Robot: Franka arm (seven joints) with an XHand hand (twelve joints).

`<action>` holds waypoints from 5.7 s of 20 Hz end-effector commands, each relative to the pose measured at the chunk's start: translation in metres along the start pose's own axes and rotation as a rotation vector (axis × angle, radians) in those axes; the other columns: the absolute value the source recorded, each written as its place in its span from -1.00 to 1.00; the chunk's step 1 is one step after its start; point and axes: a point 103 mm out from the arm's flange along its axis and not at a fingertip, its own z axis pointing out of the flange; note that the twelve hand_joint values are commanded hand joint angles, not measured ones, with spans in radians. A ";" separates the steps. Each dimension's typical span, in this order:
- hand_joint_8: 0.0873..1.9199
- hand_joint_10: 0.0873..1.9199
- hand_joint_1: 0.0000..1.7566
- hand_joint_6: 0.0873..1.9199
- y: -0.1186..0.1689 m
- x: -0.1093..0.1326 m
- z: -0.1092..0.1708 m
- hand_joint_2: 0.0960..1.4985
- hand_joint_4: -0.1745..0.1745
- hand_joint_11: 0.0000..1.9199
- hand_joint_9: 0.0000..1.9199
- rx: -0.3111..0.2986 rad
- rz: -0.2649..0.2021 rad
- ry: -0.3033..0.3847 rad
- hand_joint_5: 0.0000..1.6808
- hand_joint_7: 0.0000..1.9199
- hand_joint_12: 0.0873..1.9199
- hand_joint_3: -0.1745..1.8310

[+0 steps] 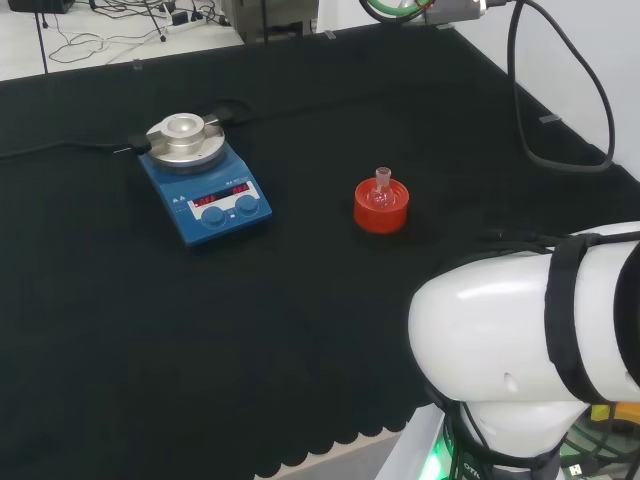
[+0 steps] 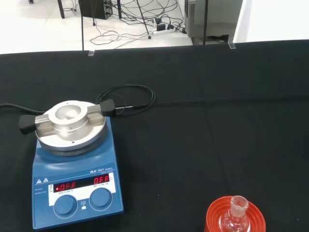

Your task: Pick up the round-bottom flask.

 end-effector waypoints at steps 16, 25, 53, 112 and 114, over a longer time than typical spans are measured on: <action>-0.41 -0.32 -0.80 -0.61 0.037 -0.039 0.038 0.63 -0.16 -1.00 -0.79 0.048 0.083 0.001 -0.59 -0.88 0.35 -0.48; -0.41 -0.33 -0.73 -0.63 0.062 -0.073 0.079 0.59 -0.18 -1.00 -0.79 0.096 0.165 0.068 -0.59 -0.87 0.36 -0.52; -0.36 -0.32 -0.15 -0.85 0.118 -0.107 0.258 -0.03 -0.34 -1.00 -0.63 0.166 0.190 0.177 -0.42 -0.76 0.45 -0.37; -0.33 -0.38 0.06 -0.26 0.126 -0.101 0.370 -0.32 -0.44 -0.79 -0.44 0.216 0.157 0.195 -0.20 -0.60 0.42 -0.13; -0.33 -0.38 0.06 -0.26 0.127 -0.107 0.370 -0.32 -0.44 -0.79 -0.44 0.214 0.165 0.199 -0.20 -0.60 0.42 -0.13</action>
